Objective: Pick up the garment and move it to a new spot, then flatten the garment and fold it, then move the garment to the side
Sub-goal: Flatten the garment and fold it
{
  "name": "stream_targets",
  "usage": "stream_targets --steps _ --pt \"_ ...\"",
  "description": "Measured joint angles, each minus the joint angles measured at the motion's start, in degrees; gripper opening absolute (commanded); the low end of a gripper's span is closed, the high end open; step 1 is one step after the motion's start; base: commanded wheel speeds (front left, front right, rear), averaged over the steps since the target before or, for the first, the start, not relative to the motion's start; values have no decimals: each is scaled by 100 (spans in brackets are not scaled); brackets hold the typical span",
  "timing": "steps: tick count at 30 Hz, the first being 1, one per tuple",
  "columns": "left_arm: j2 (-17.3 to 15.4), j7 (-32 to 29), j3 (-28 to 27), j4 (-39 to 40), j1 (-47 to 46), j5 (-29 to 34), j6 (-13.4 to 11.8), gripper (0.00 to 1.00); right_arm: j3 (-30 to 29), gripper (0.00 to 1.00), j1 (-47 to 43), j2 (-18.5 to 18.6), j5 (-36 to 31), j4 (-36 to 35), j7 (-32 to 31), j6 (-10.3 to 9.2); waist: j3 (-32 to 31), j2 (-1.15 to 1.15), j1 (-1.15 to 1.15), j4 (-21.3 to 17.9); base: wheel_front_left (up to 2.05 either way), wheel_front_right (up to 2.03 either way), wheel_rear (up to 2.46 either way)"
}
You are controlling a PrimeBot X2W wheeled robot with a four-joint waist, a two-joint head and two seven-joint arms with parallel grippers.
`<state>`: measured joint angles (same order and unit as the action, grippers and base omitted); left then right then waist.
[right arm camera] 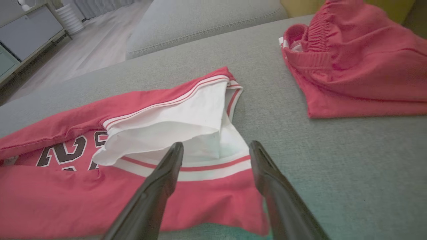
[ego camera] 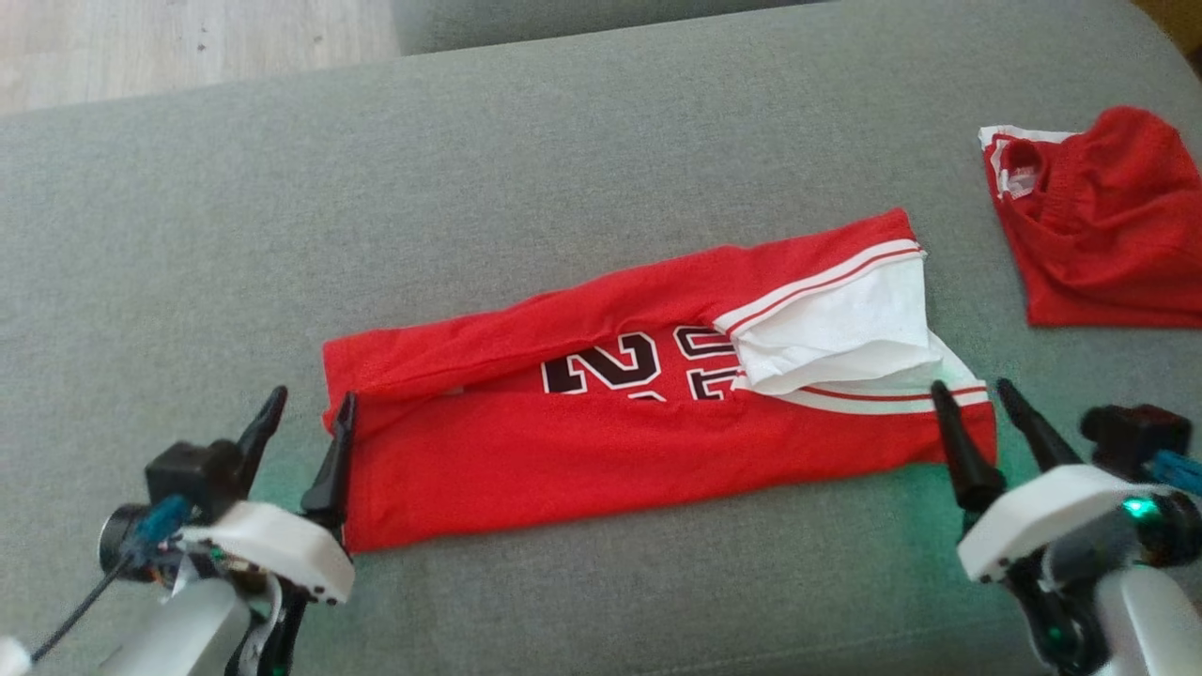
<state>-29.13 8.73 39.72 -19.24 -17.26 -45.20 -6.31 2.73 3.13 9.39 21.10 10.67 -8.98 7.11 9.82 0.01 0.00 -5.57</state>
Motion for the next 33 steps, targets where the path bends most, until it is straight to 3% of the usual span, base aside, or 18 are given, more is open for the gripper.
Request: stream_targets --steps 9,16,25,33 --pt "188 506 -641 814 570 -65 -573 100 -578 100 -99 -24 -144 -390 -316 0 -89 0 0 149 0 0 0" --pt "401 557 -1092 1478 1168 19 -969 100 -789 100 744 -62 -423 141 -816 0 -143 0 0 438 0 0 0" --pt "550 571 -1319 1767 1638 221 -1078 100 -1071 100 1172 25 -903 1524 -1281 0 -191 0 0 961 0 0 0" --pt "637 572 -1345 1808 1817 292 -1078 100 -1238 100 1145 -19 -799 2016 -1458 0 -332 0 0 1252 0 0 0"
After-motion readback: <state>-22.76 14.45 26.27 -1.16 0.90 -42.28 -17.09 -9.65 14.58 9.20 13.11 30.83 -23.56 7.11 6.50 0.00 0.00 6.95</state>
